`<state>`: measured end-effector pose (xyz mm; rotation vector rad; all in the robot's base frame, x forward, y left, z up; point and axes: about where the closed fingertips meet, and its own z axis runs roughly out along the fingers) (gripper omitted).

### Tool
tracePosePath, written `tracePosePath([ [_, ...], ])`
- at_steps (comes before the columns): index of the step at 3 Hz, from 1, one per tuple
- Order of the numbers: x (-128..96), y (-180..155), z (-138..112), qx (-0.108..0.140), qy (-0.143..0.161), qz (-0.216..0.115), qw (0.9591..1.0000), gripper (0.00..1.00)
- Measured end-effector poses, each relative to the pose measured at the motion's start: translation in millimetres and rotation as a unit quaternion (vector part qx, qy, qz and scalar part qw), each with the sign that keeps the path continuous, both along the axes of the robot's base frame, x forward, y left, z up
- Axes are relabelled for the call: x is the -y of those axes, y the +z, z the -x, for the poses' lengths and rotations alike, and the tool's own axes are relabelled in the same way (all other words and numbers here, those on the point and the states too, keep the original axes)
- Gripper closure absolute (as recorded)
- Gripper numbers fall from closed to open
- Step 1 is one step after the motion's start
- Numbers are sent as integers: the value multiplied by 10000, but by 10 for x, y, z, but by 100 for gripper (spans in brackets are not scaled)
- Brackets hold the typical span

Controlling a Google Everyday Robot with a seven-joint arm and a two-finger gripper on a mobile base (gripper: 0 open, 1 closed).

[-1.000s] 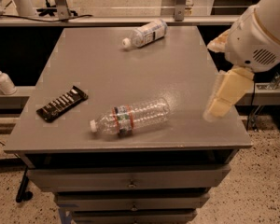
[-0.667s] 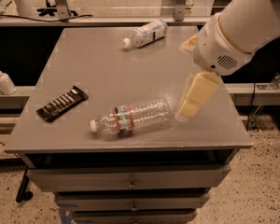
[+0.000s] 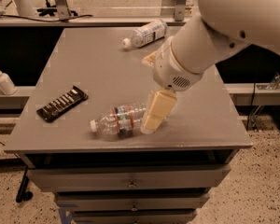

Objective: Pick water bottle

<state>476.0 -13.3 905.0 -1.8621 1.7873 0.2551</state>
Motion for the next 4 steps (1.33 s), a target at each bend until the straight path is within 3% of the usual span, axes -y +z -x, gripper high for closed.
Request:
tracePosePath([
  [2,-358,-340,66,-50,381,28,9993,0],
  [3,-409,-465,58,-26,465,99,9989,18],
  [4,-407,-535,41,-8,480,148,9987,42],
])
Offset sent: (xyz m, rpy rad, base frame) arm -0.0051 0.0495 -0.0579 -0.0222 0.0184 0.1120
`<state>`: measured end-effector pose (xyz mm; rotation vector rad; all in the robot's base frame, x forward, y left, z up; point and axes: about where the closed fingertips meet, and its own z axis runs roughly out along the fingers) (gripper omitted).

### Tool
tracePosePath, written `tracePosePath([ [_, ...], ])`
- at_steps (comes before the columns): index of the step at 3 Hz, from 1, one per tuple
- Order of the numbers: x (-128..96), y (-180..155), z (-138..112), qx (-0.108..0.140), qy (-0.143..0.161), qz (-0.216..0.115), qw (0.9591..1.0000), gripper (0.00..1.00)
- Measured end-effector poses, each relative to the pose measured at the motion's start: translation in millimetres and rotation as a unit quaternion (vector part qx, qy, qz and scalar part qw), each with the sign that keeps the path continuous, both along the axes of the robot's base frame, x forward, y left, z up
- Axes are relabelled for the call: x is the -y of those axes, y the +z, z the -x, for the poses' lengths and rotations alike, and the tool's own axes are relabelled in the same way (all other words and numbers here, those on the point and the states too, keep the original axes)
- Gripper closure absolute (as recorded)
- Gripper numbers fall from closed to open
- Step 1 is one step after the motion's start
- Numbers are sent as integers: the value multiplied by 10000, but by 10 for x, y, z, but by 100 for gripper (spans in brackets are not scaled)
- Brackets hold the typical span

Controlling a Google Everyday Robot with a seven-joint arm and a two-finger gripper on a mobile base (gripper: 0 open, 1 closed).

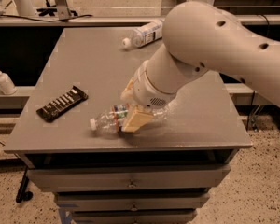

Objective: Pick water bottle

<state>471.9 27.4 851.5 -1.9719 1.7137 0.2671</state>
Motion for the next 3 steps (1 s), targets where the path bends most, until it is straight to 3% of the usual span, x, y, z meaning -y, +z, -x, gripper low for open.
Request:
tracePosePath([
  [2,6,59,-99,129,7,61,9999,88],
  [3,45,271,-311,366,-59,50,9993,100],
])
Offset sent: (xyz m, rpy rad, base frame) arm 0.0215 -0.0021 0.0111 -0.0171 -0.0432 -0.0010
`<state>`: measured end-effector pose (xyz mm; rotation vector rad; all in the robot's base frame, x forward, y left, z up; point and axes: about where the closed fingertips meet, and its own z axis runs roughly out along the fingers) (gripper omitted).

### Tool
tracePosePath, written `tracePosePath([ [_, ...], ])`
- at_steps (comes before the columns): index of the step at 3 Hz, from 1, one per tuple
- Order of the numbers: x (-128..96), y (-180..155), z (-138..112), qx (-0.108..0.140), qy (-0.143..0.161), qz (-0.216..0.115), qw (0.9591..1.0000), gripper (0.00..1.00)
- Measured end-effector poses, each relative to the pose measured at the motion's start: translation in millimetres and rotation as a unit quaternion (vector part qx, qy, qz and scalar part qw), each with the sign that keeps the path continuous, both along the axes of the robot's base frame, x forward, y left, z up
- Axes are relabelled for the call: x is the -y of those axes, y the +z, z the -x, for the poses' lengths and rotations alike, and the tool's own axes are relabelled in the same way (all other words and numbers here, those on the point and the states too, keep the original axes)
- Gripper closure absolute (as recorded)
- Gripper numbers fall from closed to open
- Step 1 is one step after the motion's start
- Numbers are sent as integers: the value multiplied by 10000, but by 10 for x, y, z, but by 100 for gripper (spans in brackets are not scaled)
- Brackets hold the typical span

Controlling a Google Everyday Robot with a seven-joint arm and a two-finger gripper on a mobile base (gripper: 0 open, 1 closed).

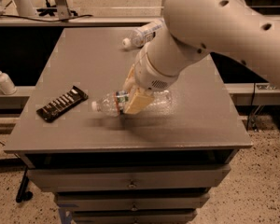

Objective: Pick water bottle

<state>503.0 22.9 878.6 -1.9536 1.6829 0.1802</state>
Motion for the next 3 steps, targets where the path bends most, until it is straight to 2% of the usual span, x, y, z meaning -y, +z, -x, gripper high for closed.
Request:
tracePosePath([
  [1,158,335,-319,167,-279,-269,9991,100],
  [2,480,695,-551,-87,-676,-883,9938,100],
  [3,423,995,-574,1,-636,-1184,9909,100],
])
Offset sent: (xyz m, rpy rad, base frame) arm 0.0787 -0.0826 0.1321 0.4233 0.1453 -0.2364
